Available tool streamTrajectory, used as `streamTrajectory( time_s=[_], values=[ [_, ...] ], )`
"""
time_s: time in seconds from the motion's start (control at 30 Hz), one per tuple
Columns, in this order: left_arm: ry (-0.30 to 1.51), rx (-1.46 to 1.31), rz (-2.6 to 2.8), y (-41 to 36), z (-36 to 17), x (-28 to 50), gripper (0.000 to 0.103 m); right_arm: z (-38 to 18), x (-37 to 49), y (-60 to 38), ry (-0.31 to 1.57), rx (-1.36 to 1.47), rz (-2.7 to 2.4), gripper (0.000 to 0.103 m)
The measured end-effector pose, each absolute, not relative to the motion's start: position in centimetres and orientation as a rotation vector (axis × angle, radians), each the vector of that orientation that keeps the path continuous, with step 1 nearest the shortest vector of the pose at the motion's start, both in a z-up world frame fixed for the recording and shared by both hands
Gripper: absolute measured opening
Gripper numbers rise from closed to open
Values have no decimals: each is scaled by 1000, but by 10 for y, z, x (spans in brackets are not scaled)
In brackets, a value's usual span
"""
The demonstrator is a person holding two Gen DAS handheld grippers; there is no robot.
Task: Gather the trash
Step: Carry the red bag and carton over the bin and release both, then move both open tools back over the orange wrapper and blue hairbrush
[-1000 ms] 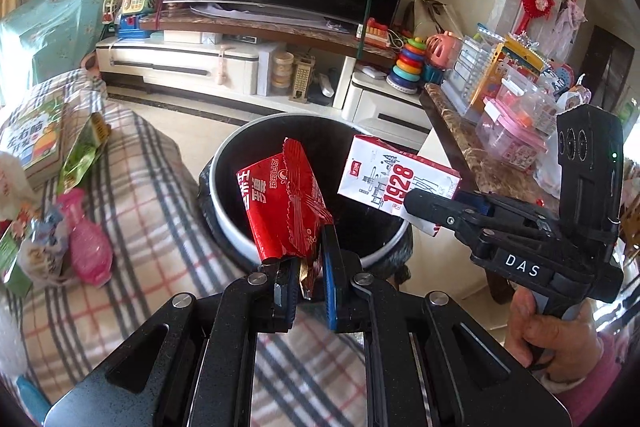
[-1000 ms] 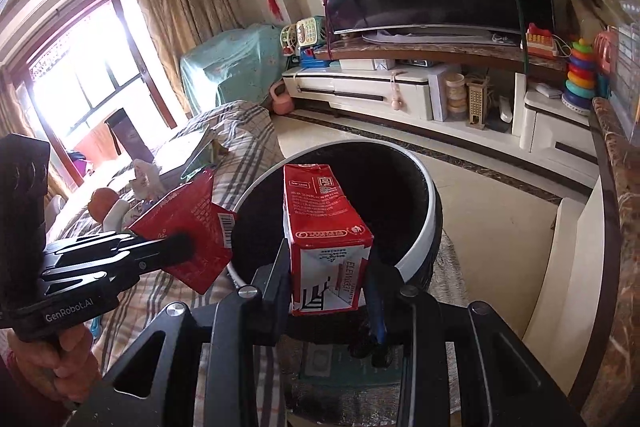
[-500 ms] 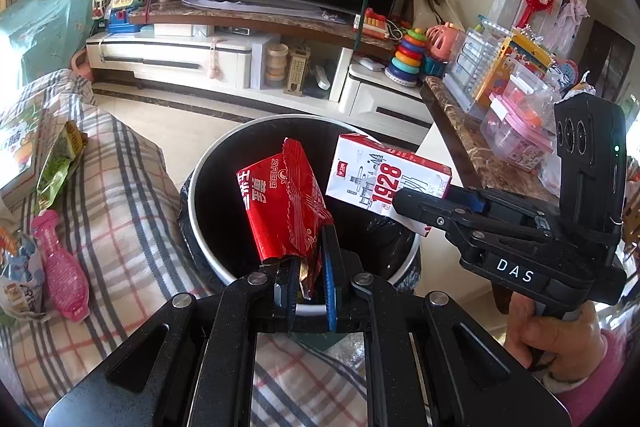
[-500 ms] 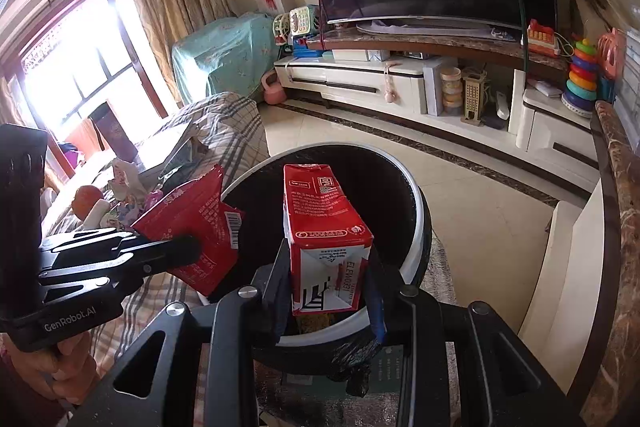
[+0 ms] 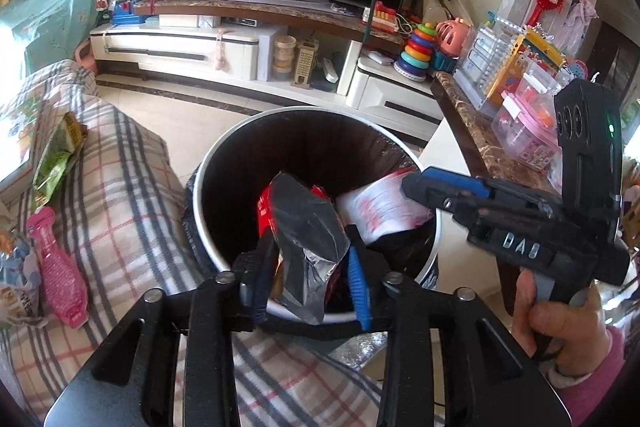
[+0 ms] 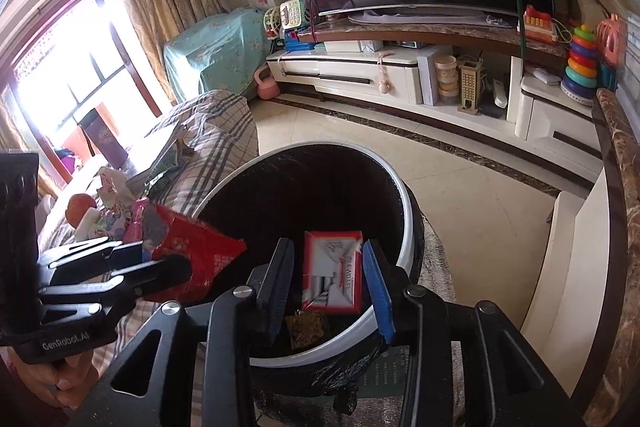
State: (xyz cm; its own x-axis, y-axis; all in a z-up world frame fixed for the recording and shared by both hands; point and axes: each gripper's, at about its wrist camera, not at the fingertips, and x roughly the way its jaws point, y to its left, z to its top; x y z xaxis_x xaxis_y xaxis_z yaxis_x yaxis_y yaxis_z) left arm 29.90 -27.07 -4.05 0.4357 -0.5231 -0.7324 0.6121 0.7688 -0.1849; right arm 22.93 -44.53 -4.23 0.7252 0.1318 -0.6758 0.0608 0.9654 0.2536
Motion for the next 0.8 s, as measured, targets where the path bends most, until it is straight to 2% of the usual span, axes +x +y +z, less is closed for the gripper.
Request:
streamTrajectory(
  time_s=[0.07, 0.13, 0.17, 0.2, 0.3, 0.67, 0.8],
  values=[
    [858, 113, -685, -262, -41, 293, 43, -41, 225, -446, 751, 284, 41, 39],
    [854, 103, -660, -253, -42, 288, 55, -40, 220, -444, 740, 304, 50, 46],
    [850, 91, -645, -247, -42, 285, 65, -39, 219, -442, 735, 309, 54, 51],
    [844, 77, -634, -241, -43, 282, 69, -38, 216, -439, 727, 312, 60, 56],
    [834, 45, -623, -227, -46, 275, 69, -36, 207, -429, 701, 323, 70, 65],
    [824, -16, -601, -189, -44, 258, 69, -32, 185, -401, 691, 333, 80, 66],
    [824, -26, -552, -162, -51, 242, 69, -34, 176, -382, 690, 330, 107, 76]
  ],
)
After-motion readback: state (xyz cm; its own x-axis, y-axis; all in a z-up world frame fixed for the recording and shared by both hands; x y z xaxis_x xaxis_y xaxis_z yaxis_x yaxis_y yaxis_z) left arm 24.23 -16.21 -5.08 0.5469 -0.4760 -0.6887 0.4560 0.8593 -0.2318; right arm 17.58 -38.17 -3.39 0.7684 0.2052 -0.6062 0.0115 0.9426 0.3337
